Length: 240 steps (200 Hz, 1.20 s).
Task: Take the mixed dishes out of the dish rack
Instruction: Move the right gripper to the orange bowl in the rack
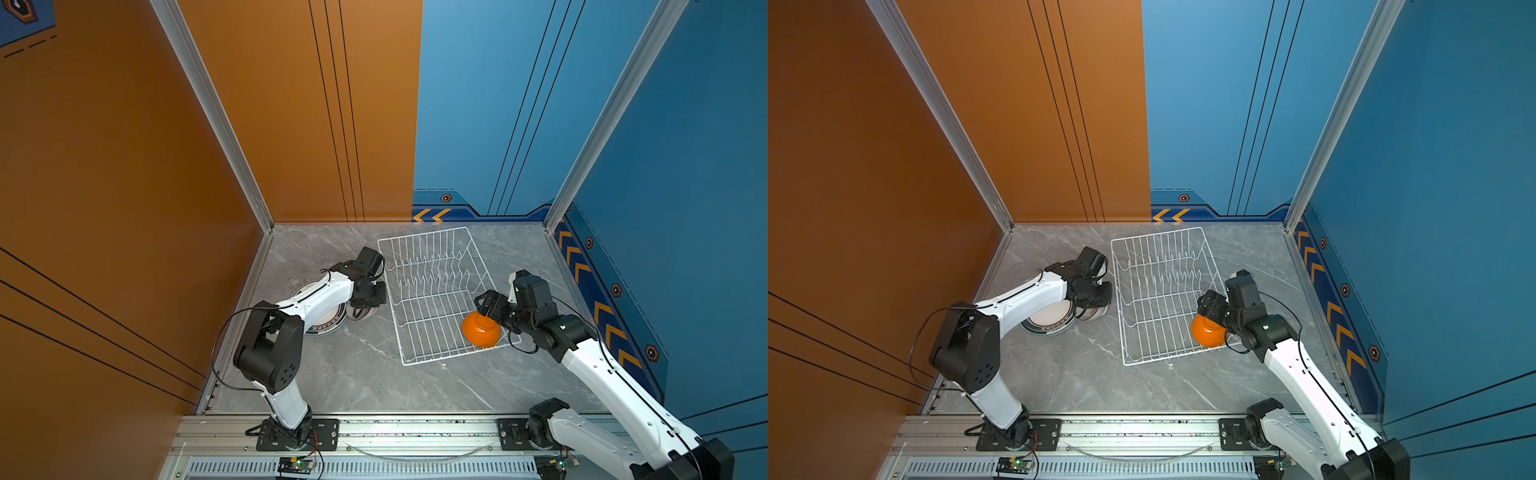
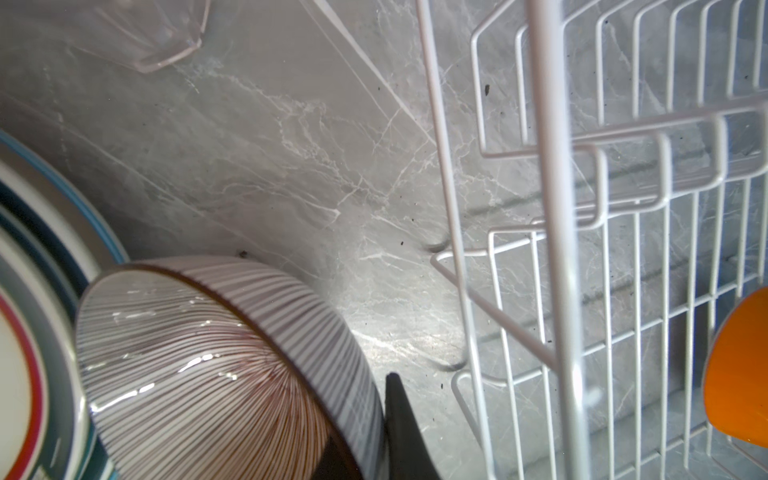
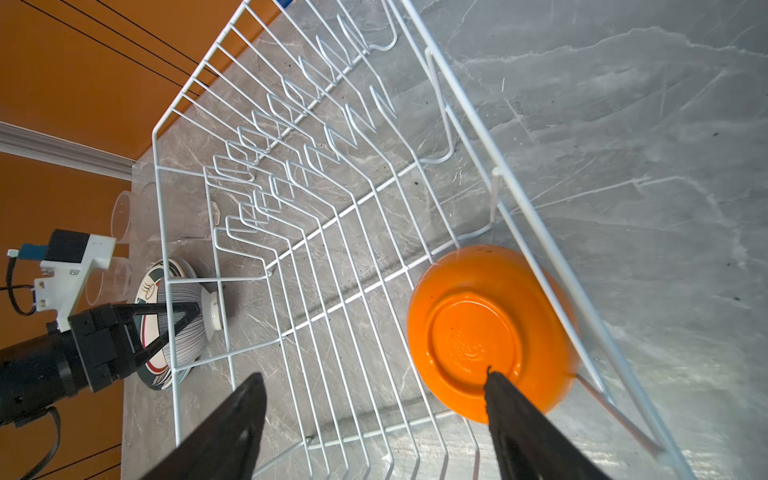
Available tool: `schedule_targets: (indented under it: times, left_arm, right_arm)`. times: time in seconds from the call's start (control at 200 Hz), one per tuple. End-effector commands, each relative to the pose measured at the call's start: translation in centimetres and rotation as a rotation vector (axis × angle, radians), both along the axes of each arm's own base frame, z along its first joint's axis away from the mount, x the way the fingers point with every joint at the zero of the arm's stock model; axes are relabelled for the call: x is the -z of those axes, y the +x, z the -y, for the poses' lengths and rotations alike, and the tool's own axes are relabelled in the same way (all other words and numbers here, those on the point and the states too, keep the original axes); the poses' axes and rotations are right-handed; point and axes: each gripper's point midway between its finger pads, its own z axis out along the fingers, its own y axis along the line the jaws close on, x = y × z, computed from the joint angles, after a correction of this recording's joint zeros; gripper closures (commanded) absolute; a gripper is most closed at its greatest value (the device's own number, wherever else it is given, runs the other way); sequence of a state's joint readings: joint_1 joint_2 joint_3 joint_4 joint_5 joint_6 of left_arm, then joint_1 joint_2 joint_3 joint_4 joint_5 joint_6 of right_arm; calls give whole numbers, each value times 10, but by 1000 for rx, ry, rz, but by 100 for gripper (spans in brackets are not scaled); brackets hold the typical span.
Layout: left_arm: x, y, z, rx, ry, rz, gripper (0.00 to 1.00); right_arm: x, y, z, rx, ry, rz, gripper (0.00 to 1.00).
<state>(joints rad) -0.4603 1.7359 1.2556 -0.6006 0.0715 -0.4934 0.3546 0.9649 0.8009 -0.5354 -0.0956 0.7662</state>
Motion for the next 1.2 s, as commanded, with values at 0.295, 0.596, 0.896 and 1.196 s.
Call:
schedule_targets:
  times: [0.295, 0.596, 0.896, 1.196]
  left_arm:
    - [0, 11, 0, 17, 34, 2, 45]
    - [-27, 5, -6, 6, 25, 55, 16]
    - [-54, 1, -10, -6, -15, 109, 2]
    - [-90, -4, -10, 1, -63, 193, 2]
  right_arm:
    - [10, -15, 8, -2, -96, -37, 15]
    - [4, -22, 14, -46, -188, -75, 14]
    - [8, -22, 6, -118, -240, -113, 14]
    - [29, -19, 5, -150, -328, -223, 14]
